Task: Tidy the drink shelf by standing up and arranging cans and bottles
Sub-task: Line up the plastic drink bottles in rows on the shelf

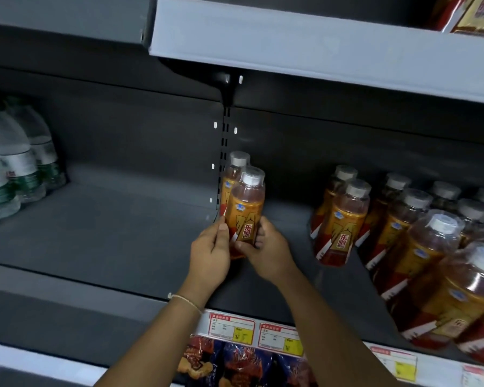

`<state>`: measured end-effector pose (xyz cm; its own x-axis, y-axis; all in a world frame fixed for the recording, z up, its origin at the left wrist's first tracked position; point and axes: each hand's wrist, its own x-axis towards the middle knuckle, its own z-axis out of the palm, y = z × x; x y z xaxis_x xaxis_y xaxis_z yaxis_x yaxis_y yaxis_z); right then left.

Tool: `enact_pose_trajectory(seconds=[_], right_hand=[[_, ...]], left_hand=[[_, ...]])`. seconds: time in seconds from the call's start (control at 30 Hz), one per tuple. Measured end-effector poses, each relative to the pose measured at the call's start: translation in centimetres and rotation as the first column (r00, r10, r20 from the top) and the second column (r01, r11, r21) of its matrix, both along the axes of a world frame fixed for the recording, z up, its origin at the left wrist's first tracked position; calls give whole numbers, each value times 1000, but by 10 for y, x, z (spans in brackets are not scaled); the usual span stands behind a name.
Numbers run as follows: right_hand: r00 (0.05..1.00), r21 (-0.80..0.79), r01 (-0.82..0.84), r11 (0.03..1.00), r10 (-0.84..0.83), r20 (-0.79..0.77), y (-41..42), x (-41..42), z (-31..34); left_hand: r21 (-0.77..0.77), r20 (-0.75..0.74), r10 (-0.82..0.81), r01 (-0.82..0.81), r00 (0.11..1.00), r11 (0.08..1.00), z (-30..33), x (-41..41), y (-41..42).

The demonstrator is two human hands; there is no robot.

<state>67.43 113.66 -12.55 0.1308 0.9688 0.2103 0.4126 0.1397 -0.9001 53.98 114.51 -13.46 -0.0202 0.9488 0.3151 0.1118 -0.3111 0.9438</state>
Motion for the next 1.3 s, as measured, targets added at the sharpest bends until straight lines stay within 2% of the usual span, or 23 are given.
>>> enact_pose_trajectory(seconds=[0.2, 0.3, 0.37, 0.43, 0.6, 0.77, 1.03, 1.17, 1.3], right_hand=[[995, 12, 95, 995, -95, -23, -18, 11, 1], [986, 55, 163, 985, -164, 13, -32, 22, 3], [989, 61, 140, 988, -137, -50, -43, 33, 4], [989, 73, 131, 989, -125, -83, -54, 45, 3], [980, 79, 199, 977, -196, -44, -83, 73, 4], [973, -14, 228, 974, -228, -32, -106, 102, 1], [963, -17, 268, 963, -268, 1, -126, 130, 0], [956, -29, 292, 956, -292, 11, -127, 135, -4], [946, -26, 322, 946, -320, 51, -125, 136, -5]], left_hand=[[-178, 185, -111, 144, 976, 973, 8, 6, -1], [-191, 237, -146, 193, 961, 962, 16, 20, -8], [-188, 253, -150, 201, 956, 961, 20, 32, -15], [-182, 220, -142, 184, 965, 966, 21, 45, -24], [-143, 65, -151, 158, 986, 977, 26, 76, -47], [-140, -29, -133, 128, 991, 982, 24, 108, -69], [-168, 10, -261, 259, 965, 951, 21, 142, -95], [-185, 112, -290, 307, 950, 934, 14, 151, -93], [-205, 112, -332, 349, 937, 915, 12, 155, -89]])
